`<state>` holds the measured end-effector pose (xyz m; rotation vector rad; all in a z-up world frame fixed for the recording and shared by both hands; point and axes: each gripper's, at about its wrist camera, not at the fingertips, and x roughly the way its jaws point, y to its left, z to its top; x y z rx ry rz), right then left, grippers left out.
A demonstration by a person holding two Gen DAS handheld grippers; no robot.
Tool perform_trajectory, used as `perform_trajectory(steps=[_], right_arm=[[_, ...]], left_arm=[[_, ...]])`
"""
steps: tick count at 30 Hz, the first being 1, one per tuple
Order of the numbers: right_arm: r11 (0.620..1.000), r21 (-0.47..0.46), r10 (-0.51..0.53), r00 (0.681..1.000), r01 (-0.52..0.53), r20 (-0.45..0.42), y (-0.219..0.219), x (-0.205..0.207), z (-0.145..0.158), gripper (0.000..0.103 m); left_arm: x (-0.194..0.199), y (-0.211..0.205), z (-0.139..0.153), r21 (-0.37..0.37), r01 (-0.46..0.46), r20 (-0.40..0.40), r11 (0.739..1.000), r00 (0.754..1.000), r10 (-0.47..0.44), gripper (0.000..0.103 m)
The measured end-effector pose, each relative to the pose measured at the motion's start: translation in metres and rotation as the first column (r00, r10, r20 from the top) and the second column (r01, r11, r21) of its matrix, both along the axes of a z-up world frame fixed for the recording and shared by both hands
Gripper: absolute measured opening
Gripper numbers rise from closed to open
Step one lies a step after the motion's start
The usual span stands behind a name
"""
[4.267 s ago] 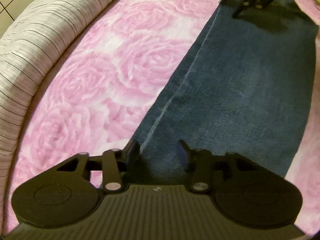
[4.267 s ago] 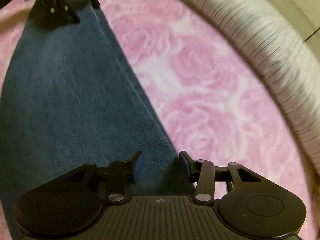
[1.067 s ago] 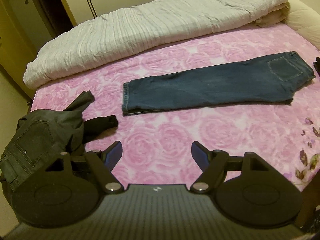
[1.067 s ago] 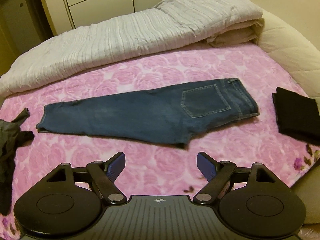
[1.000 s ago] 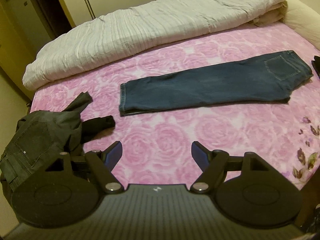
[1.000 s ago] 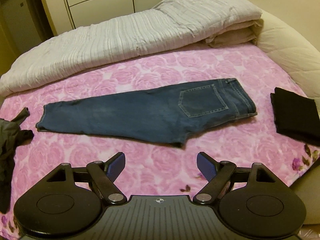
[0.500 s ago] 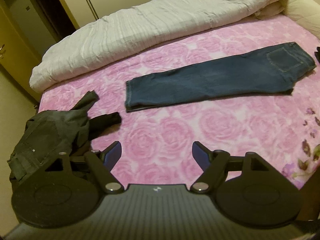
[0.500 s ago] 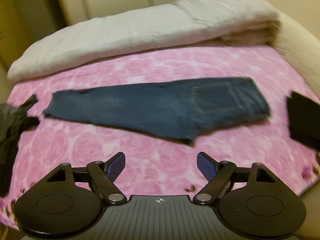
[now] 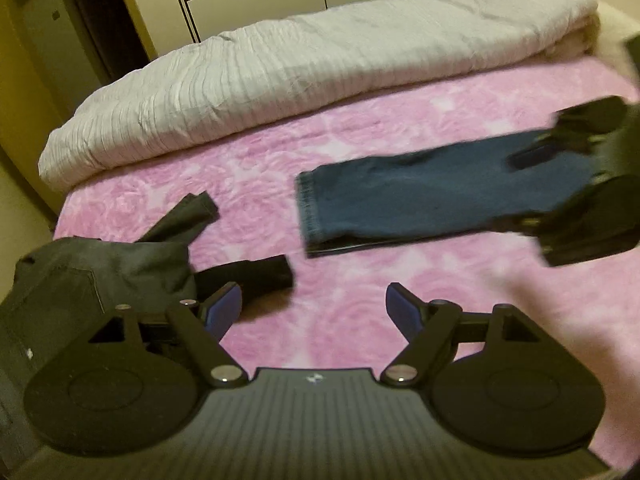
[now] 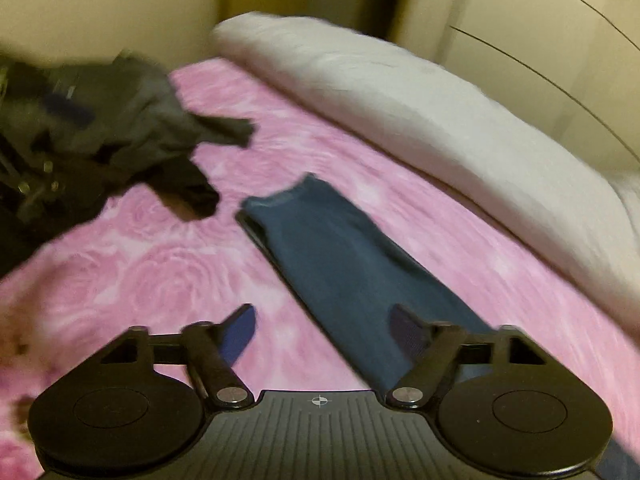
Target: Fold clothes
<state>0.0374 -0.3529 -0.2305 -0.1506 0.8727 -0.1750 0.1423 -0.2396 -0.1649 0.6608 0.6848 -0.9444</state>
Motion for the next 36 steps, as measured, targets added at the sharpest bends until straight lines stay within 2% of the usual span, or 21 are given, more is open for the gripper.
perform_trajectory(steps=[1, 4, 8, 11, 15, 16, 17, 20, 23, 25, 27, 29, 31, 32, 34, 36], right_arm=[[0.999, -0.027, 0.036, 0.999, -0.036, -0.015, 0.005, 0.022, -0.018, 0.052], [0.986, -0.096, 0.128, 0.99, -0.133, -0.052, 0.017, 0.079, -0.069, 0.051], [0.957, -0.204, 0.193, 0.977, -0.207, -0.088, 0.025, 0.127, -0.119, 0.051], [0.919, -0.293, 0.23, 0.962, -0.264, -0.146, 0.03, 0.149, -0.145, 0.051], [0.878, -0.378, 0.253, 0.956, -0.292, -0.15, 0.034, 0.16, -0.162, 0.05], [0.873, -0.385, 0.259, 0.953, -0.3, -0.155, 0.035, 0.164, -0.165, 0.039], [0.87, -0.388, 0.263, 0.952, -0.305, -0.159, 0.036, 0.167, -0.167, 0.022], [0.912, -0.315, 0.231, 0.963, -0.263, -0.136, 0.028, 0.174, -0.159, 0.01], [0.957, -0.219, 0.183, 0.982, -0.188, -0.044, 0.011, 0.167, -0.129, 0.008], [0.984, -0.135, 0.126, 0.991, -0.117, 0.053, -0.011, 0.154, -0.096, 0.008], [0.999, -0.029, 0.03, 0.986, -0.026, 0.166, -0.04, 0.134, -0.058, 0.007], [0.994, 0.074, -0.095, 0.955, 0.077, 0.282, -0.071, 0.103, -0.018, 0.006], [0.967, 0.171, -0.245, 0.885, 0.191, 0.396, -0.106, 0.052, 0.019, 0.006], [0.944, 0.222, -0.321, 0.837, 0.245, 0.442, -0.124, 0.025, 0.035, 0.006], [0.872, 0.32, -0.487, 0.723, 0.371, 0.49, -0.155, -0.04, 0.047, 0.006], [0.761, 0.413, -0.649, 0.601, 0.5, 0.467, -0.184, -0.109, 0.036, 0.006]], left_arm=[[0.008, -0.001, -0.008, 0.004, -0.003, 0.008, 1.0, 1.0, 0.003, 0.076], [0.025, 0.005, -0.026, -0.023, -0.046, -0.014, 0.999, 0.999, 0.045, 0.076], [0.037, 0.014, -0.044, -0.028, -0.081, -0.056, 0.996, 0.995, 0.079, 0.076], [0.042, 0.019, -0.052, -0.015, -0.086, -0.069, 0.996, 0.994, 0.085, 0.076], [0.047, 0.025, -0.063, 0.001, -0.093, -0.088, 0.996, 0.992, 0.093, 0.076], [0.049, 0.027, -0.066, 0.005, -0.094, -0.092, 0.996, 0.991, 0.095, 0.076], [0.05, 0.028, -0.069, 0.009, -0.096, -0.097, 0.995, 0.991, 0.097, 0.076], [0.053, 0.029, -0.074, 0.019, -0.096, -0.104, 0.995, 0.99, 0.097, 0.076], [0.049, 0.014, -0.069, 0.017, -0.059, -0.094, 0.998, 0.994, 0.061, 0.076], [0.046, 0.002, -0.065, 0.016, -0.031, -0.088, 0.999, 0.996, 0.032, 0.076], [0.038, -0.021, -0.059, 0.007, 0.007, -0.081, 1.0, 0.997, -0.007, 0.076], [0.027, -0.044, -0.053, -0.003, 0.054, -0.072, 0.999, 0.996, -0.055, 0.076], [0.009, -0.071, -0.045, -0.016, 0.107, -0.066, 0.994, 0.992, -0.108, 0.076], [0.0, -0.084, -0.041, -0.023, 0.133, -0.062, 0.991, 0.989, -0.135, 0.076], [-0.024, -0.111, -0.036, -0.031, 0.188, -0.063, 0.982, 0.98, -0.189, 0.076], [-0.05, -0.135, -0.033, -0.037, 0.234, -0.059, 0.971, 0.97, -0.236, 0.076]])
